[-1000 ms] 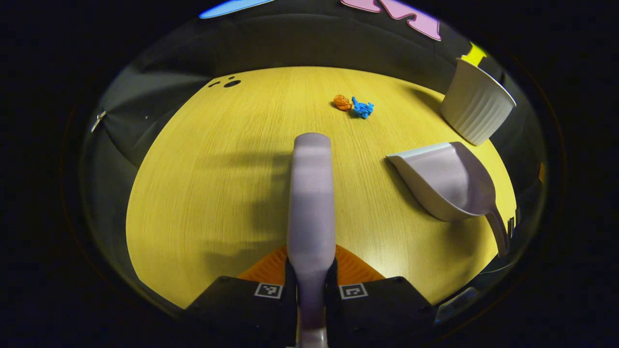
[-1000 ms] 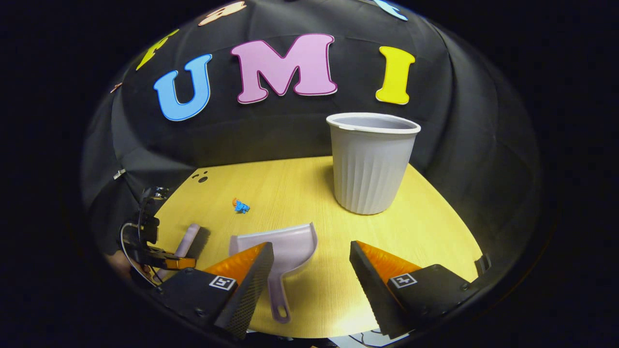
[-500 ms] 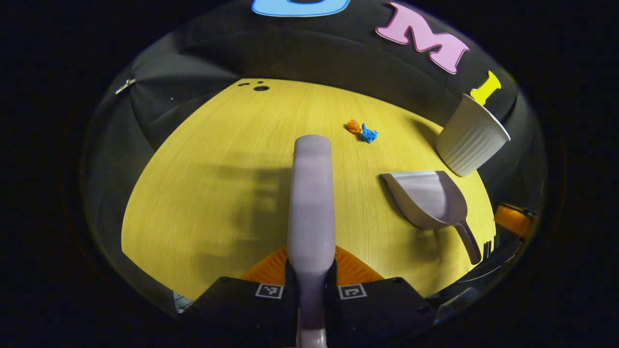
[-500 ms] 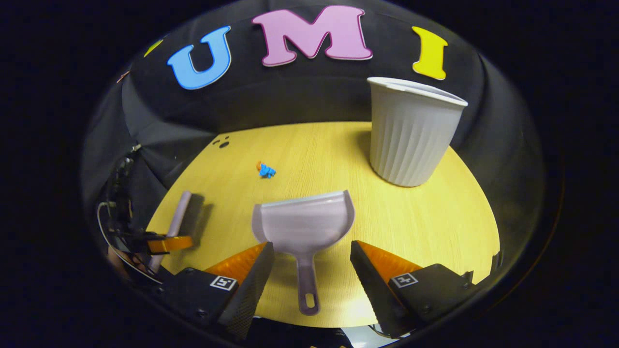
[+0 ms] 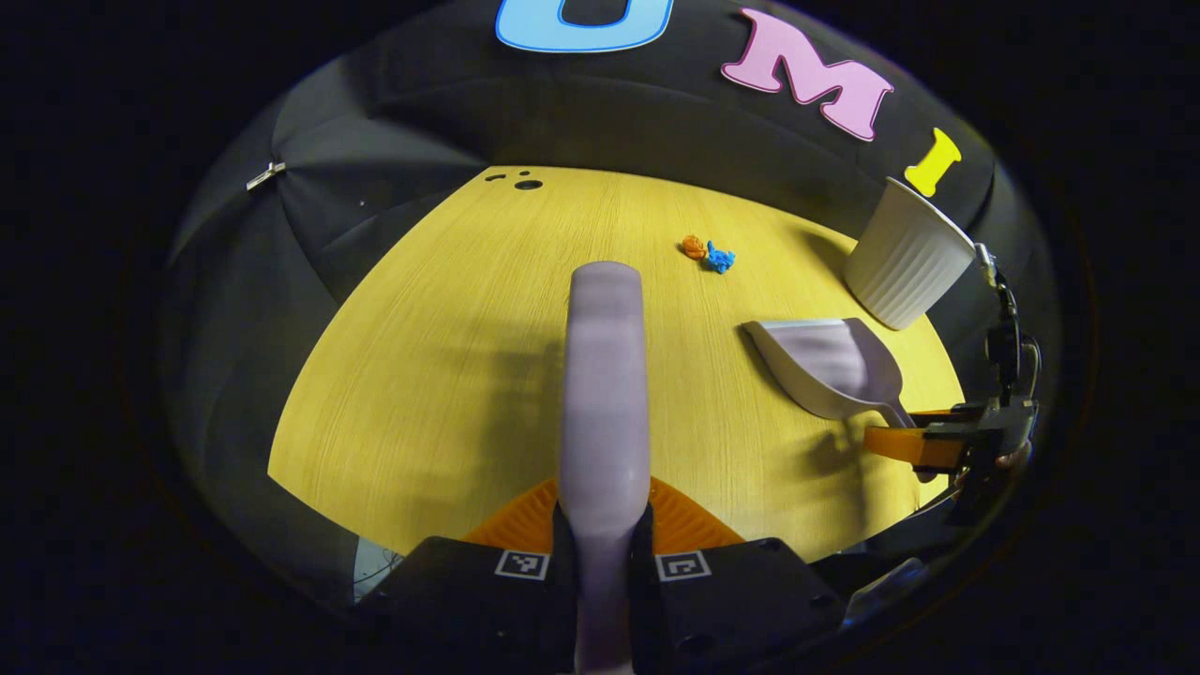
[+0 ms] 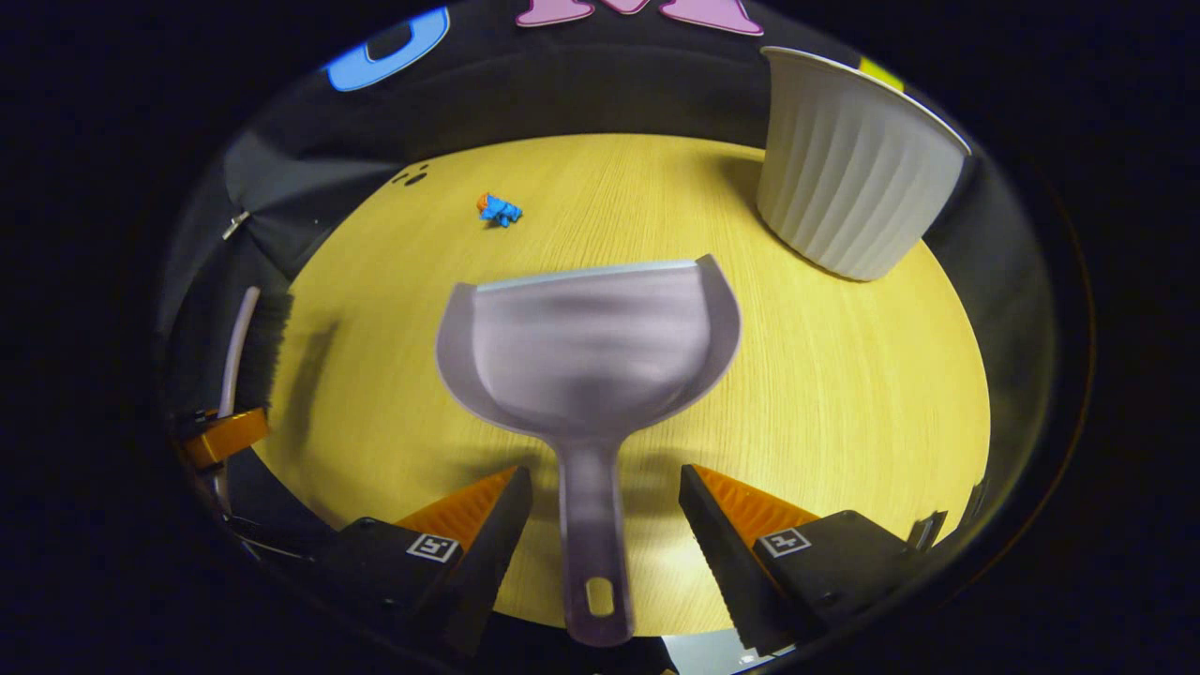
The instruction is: Pick up the small broom and dustpan from the desktop, sweep the trash into the dustpan with the broom, and then empty the trash into the garbage bin.
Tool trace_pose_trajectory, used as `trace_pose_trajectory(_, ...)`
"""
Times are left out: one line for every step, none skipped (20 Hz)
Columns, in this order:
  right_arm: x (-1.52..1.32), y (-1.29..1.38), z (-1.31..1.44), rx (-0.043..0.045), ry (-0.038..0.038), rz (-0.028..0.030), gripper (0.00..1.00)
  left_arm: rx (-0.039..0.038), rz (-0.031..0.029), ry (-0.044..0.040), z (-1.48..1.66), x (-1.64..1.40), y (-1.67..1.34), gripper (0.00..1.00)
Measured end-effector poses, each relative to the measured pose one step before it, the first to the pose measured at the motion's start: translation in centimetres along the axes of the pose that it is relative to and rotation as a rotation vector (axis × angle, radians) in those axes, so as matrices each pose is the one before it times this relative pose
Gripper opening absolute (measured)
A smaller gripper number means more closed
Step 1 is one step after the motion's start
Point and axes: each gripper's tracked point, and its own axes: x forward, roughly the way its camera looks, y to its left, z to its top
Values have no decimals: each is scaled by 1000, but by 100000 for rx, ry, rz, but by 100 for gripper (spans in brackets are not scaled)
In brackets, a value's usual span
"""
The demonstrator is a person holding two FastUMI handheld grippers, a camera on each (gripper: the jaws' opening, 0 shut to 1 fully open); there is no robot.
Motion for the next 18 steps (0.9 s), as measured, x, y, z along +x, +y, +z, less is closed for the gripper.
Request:
trace_pose_trajectory(584,82,-107,45,1852,-378,99,-839,473,644,-69,43,16,27)
trace_pose_trajectory(417,75,129,733,1246,-144,99,-833,430,447,36,46,-14,27)
trace_pose_trajectory(422,110,61,738,876,35,96,-752,657,225,34,-17,59,26)
trace_pose_trajectory(316,-146,182,79,579,-1035,93,-622,537,87,126,109,67,26)
trace_pose_trajectory(454,-110,513,-145,-1363,175,81,-388,618,23,192,69,27,27)
trace_pose_trajectory(-64,-110,197,-603,885,34,77,-244,703,-194,139,193,103,27)
trace_pose_trajectory(174,-59,226,-240,-568,235,56,-339,728,293,61,94,63,27)
trace_pose_trajectory(-114,-336,146,-197,-581,-1099,60,-794,633,390,26,150,65,27)
trace_pose_trajectory(243,-22,181,-130,-443,237,49,-989,213,395,55,165,-119,27)
trace_pose_trajectory(-17,-114,144,-174,364,530,42,-685,155,233,161,194,-170,26)
trace_pose_trajectory(80,80,-80,-762,373,924,42,-23,339,294,224,386,44,26)
trace_pose_trajectory(-112,135,24,-2116,154,1358,42,657,466,481,328,376,-148,27)
trace_pose_trajectory(81,-19,-152,-2273,216,1930,36,998,540,452,403,513,-236,27)
trace_pose_trajectory(-33,-23,76,-1614,174,2125,39,1219,-97,188,515,463,-206,27)
trace_pose_trajectory(75,-7,-167,-1001,457,2062,38,1574,-44,363,577,435,-200,27)
trace_pose_trajectory(-82,13,-70,-823,1186,1678,38,1962,167,587,694,532,-138,27)
trace_pose_trajectory(1,97,-103,-265,1203,1385,37,1774,224,497,662,520,-85,27)
trace_pose_trajectory(-24,-5,7,374,767,1340,33,1580,142,706,845,575,-49,27)
